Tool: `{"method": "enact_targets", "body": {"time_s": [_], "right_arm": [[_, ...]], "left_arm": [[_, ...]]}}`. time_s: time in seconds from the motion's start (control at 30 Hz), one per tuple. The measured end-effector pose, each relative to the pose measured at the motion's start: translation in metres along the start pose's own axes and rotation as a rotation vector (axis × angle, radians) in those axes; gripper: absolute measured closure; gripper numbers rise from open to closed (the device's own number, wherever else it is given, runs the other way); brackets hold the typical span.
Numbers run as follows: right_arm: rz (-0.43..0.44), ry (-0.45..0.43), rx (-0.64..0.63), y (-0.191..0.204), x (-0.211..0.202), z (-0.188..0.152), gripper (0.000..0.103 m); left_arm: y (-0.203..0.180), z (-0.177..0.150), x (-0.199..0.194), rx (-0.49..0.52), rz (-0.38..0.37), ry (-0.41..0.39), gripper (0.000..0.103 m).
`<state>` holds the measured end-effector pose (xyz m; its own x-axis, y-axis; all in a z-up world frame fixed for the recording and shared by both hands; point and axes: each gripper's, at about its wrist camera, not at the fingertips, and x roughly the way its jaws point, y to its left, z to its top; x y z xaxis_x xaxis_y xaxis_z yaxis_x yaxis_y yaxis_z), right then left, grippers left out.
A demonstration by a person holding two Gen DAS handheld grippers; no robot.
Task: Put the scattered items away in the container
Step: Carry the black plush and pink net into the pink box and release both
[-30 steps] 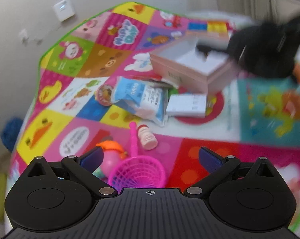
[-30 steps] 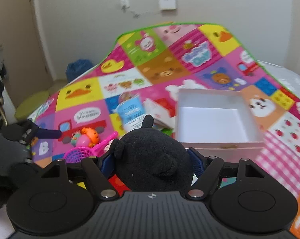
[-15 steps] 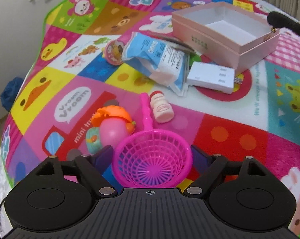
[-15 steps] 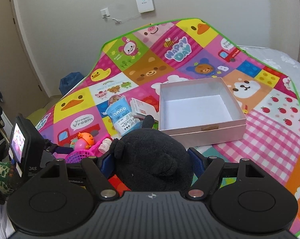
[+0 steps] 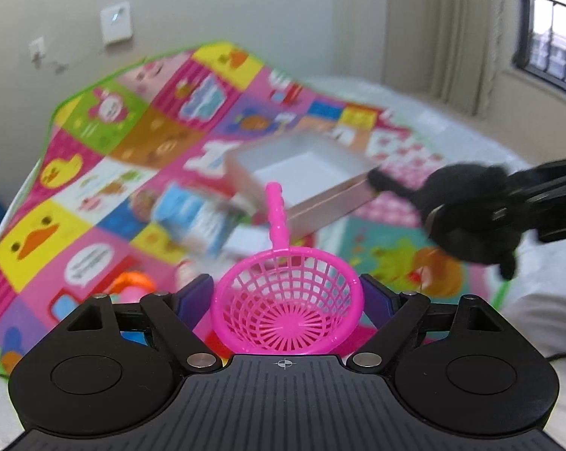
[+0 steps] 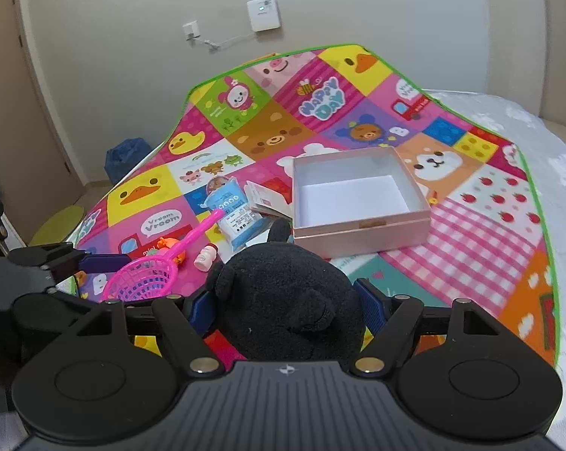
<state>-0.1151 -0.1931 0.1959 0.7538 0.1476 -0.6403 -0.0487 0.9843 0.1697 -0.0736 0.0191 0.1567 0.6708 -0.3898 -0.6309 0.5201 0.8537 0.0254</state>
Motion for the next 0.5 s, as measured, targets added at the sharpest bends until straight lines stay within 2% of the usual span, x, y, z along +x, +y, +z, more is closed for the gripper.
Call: {"method": "enact_targets", "body": {"time_s": [0.2,0.3,0.43,0.5], "right_arm": [[-0.079,-0.043,-0.019,-0.011,-0.028,0.001,0.027],[-0.107,-0.068,-0.004,-0.024,-0.038,0.010,0.027],[-0.112,-0.113,0.043,-0.045,-0.034,0.029,0.027],[-0.110,-0.146,0.053,-0.054,-0.023,0.043,0.027]], "left_arm": [[-0.030,0.012,-0.009,-0.007,-0.065,-0.102,0.015],[-0.034,0.022,-0.006,-0.001,-0.065,-0.167,0.015],[-0.032,0.047,0.012,-0.009,-0.058,-0.260,0.015],[-0.032,0.061,0.026,-0.003,-0.055,-0.281,0.015]]}}
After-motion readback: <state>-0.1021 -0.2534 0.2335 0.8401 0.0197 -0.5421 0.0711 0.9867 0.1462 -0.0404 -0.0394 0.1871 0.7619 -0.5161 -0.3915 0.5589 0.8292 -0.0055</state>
